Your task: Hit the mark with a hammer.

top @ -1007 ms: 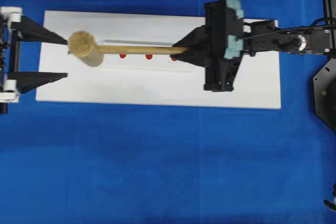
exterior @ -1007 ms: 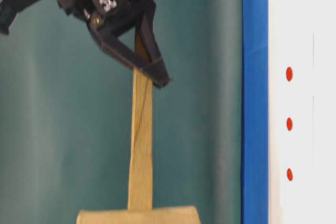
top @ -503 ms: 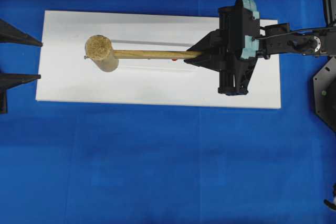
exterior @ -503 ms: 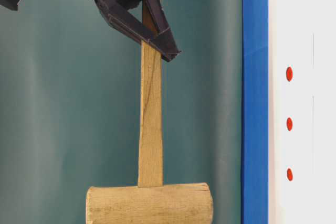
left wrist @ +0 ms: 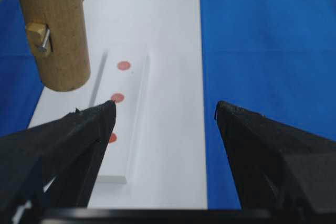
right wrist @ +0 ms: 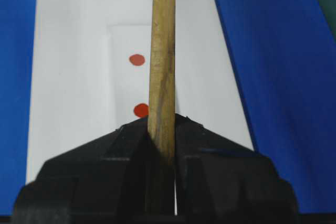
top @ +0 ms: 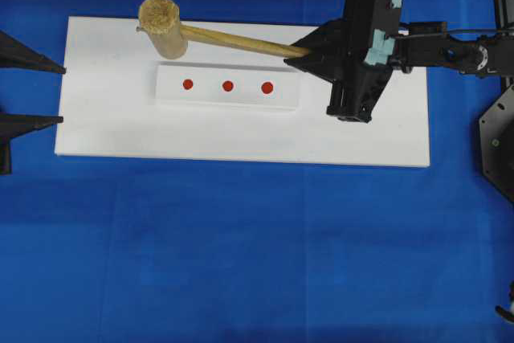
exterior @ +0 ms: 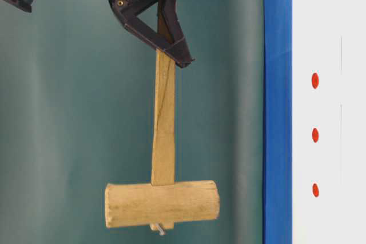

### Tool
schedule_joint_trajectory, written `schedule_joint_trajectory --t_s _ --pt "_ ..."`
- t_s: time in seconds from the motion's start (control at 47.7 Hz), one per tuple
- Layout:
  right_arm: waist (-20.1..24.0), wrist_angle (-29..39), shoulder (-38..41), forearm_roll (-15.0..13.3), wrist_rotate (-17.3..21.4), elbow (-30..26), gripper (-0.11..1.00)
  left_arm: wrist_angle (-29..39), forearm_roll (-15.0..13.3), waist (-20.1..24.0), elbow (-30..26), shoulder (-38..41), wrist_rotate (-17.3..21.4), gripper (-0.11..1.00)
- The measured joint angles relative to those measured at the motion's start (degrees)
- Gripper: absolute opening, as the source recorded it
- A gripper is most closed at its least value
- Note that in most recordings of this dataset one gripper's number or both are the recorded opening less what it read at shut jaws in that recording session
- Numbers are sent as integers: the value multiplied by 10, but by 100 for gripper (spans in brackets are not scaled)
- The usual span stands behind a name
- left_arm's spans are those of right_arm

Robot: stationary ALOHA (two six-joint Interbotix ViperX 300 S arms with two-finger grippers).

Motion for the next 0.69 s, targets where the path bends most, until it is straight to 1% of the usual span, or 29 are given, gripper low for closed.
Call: schedule_joint_trajectory --t_s 0.252,0.419,0.545,0.692 --pt "2 1 14 0 -1 1 2 1 0 0 0 0 0 74" --pt "1 9 67 0 2 10 2 1 0 0 0 0 0 74" --pt "0 14 125 14 8 17 2 1 0 0 1 0 -1 73" --pt "-2 15 135 18 11 17 2 1 0 0 1 0 -1 73"
